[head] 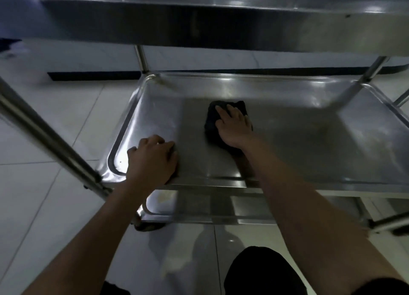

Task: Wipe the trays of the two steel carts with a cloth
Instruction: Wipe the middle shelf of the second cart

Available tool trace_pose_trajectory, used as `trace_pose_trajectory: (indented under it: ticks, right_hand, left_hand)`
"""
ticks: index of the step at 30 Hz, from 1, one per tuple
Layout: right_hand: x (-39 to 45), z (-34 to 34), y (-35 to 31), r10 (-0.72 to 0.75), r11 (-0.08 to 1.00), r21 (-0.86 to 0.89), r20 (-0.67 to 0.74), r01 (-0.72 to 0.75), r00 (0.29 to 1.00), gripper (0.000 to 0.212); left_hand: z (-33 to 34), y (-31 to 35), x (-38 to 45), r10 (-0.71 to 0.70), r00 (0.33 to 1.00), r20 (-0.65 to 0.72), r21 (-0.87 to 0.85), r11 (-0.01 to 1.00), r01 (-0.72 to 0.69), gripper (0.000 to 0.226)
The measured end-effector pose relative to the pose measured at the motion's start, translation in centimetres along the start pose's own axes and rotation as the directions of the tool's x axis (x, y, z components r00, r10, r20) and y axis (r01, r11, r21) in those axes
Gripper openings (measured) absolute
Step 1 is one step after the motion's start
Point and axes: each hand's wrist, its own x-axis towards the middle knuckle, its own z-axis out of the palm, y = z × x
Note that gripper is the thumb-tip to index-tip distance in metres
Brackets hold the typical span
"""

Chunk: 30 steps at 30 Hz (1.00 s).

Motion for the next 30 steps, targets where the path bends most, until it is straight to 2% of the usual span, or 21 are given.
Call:
trace_pose_trajectory:
  ticks: [4, 8, 14, 22, 25, 30]
  right_hand:
    - [3.4, 2.4, -7.2, -0.113, 0.994, 0.017, 0.08, 0.112, 0.99, 0.058]
    - [6.6, 4.6, -13.4, -0.219, 0.976, 0.035, 0.179, 0.216, 0.959, 0.059]
    - [8.7, 6.4, -18.9, -0.321, 0.946, 0.022, 0.206, 0.324, 0.924, 0.059]
    - [7.6, 4.3, -13.3, -0.343, 0.936, -0.017, 0.175, 0.351, 0.923, 0.051]
    - [6.8, 2.5, -8.1, -0.196, 0.98, 0.004, 0.137, 0.197, 0.971, 0.057]
    - [3.4, -0.4, 0.2, -0.064, 0.997, -0.027, 0.076, 0.067, 0.995, 0.057]
  left_hand:
    - [0.2, -0.8, -0.5, 0.061, 0.998, 0.002, 0.001, 0.998, -0.061, 0.039]
    - [0.5, -1.1, -0.6, 0.051, 0.999, -0.005, -0.058, 0.997, -0.051, 0.04]
    - [0.8, -1.2, -0.5, 0.028, 0.999, 0.02, -0.089, 0.996, -0.026, 0.043]
    - [0.8, -0.4, -0.2, 0.011, 0.999, 0.044, -0.108, 0.994, -0.006, 0.04]
    - [0.5, 0.1, -0.1, 0.01, 0.998, 0.062, -0.111, 0.994, -0.003, 0.036]
    - [0.0, 1.3, 0.4, -0.004, 0.992, 0.123, -0.129, 0.991, 0.02, 0.033]
